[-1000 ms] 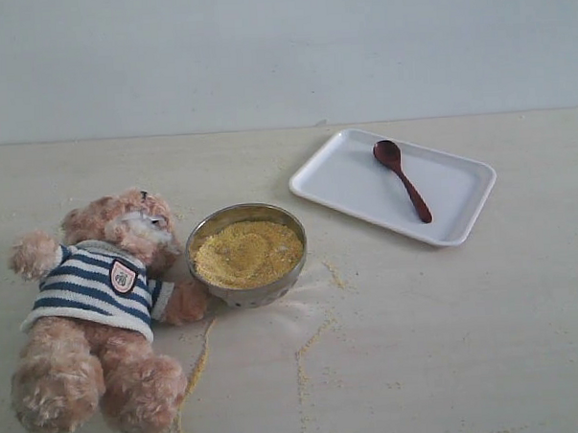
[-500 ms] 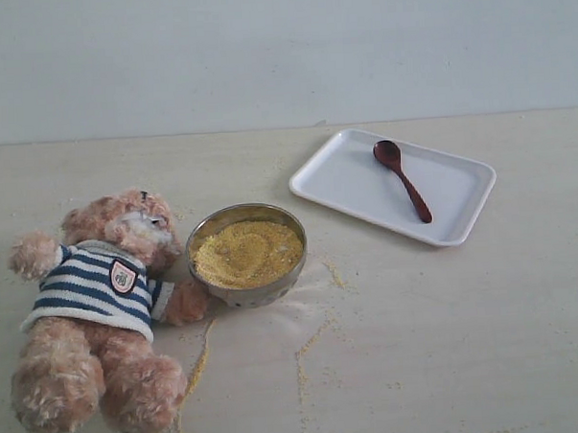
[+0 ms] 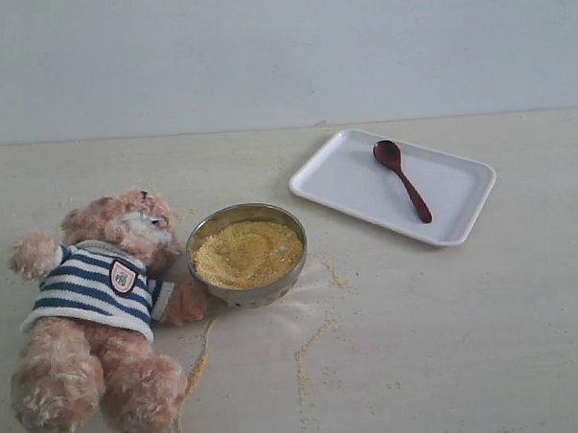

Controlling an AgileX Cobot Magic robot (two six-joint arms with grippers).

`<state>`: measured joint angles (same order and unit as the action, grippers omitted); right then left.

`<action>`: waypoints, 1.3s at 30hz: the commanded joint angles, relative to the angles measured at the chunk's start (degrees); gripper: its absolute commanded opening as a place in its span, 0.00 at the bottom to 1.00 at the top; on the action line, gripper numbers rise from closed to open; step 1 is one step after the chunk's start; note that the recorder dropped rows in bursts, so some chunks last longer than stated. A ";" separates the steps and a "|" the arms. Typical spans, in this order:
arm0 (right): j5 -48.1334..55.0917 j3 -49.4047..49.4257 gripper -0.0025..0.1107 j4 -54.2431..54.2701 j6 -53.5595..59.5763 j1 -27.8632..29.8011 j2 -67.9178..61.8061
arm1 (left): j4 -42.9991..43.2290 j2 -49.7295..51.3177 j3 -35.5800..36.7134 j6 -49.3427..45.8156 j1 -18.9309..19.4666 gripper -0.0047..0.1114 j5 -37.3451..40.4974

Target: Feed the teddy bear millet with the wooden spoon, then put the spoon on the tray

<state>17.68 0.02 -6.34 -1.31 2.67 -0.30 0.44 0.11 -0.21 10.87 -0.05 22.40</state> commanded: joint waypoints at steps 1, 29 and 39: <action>-0.71 -0.02 0.02 0.04 0.19 0.17 0.30 | -0.44 -0.11 0.21 -0.30 -0.53 0.08 -0.13; 0.78 -0.02 0.02 -0.11 0.18 0.17 0.30 | -0.44 -0.11 0.21 -0.30 -0.53 0.08 -0.13; 0.78 -0.02 0.02 -0.11 0.18 0.17 0.30 | -0.44 -0.11 0.21 -0.30 -0.53 0.08 -0.13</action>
<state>18.63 0.02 -6.34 -1.31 2.67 -0.30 0.44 0.11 -0.21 10.87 -0.05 22.40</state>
